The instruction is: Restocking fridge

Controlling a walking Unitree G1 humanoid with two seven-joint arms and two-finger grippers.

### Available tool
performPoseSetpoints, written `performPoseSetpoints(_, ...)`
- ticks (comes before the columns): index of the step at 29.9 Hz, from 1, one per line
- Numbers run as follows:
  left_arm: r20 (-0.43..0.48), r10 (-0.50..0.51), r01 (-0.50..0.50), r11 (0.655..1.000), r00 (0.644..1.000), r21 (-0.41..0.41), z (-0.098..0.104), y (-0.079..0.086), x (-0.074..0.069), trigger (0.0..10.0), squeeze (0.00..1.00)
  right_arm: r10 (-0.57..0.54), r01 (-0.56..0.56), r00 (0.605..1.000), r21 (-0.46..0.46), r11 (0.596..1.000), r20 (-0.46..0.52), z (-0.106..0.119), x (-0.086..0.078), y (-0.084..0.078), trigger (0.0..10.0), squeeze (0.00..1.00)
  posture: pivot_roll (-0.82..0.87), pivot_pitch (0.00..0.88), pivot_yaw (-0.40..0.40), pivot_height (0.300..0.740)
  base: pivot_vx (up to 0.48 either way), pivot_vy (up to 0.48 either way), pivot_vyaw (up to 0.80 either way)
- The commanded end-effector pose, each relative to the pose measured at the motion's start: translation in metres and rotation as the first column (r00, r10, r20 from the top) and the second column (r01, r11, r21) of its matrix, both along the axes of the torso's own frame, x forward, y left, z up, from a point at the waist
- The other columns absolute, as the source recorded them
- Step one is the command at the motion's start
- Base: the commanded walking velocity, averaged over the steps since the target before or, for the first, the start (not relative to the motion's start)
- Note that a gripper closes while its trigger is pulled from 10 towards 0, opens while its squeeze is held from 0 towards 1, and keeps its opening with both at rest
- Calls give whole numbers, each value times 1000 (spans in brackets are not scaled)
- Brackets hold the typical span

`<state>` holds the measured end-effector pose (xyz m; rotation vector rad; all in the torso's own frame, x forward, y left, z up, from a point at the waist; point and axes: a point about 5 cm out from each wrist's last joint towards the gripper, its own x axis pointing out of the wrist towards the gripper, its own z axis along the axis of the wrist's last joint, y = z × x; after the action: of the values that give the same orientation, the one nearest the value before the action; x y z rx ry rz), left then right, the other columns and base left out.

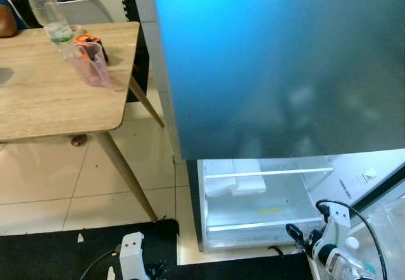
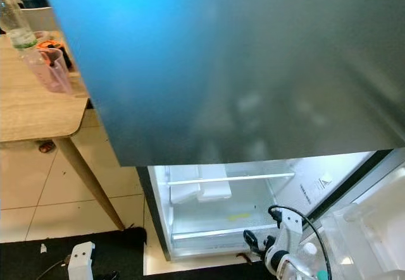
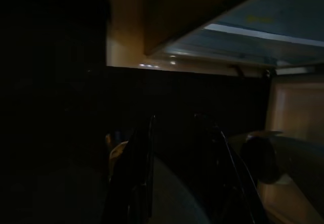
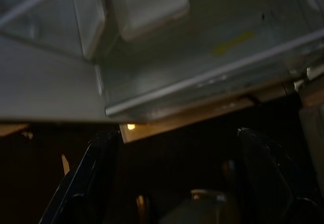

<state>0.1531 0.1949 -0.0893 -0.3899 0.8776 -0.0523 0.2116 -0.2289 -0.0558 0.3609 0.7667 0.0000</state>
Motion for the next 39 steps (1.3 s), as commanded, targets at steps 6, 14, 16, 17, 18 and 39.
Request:
performPoseSetpoints(6, -5, 28, -28, 999, 1000, 45, 3, 7, 7, 10000, 0, 86, -102, 989, -133, 986, -124, -12, -13, 8, 10000, 0, -42, 0, -30, 740, 0, 0, 0)
performPoseSetpoints(14, 0, 51, -51, 997, 999, 63, 5, -1, 20, 10000, 0, 27, -57, 989, -211, 976, -144, -6, 0, 2, 10000, 0, -13, 0, -44, 740, 0, 0, 0)
performPoseSetpoints(16, 2, 30, -31, 996, 1000, 82, 5, -1, 20, 10000, 0, 11, -41, 990, -216, 975, -139, -4, 4, 3, 10000, 0, 22, 0, -31, 740, 0, 0, 0)
performPoseSetpoints(17, 2, 30, -31, 996, 1000, 82, 5, -1, 20, 10000, 0, 11, -41, 990, -216, 975, -139, -4, 4, 3, 10000, 0, 22, 0, -31, 740, 0, 0, 0)
performPoseSetpoints(18, -9, 9, -8, 994, 1000, 105, 5, 0, 18, 10000, 0, -14, -17, 990, -217, 976, -140, -4, 6, 5, 10000, 0, 22, 0, -31, 740, 0, 0, 0)
performPoseSetpoints(39, -114, -10, 33, 979, 993, 202, -4, 19, -7, 10000, 0, 2, -71, 970, -276, 959, -243, -21, -24, 6, 10000, 0, 7, 0, -7, 740, 0, 0, 0)
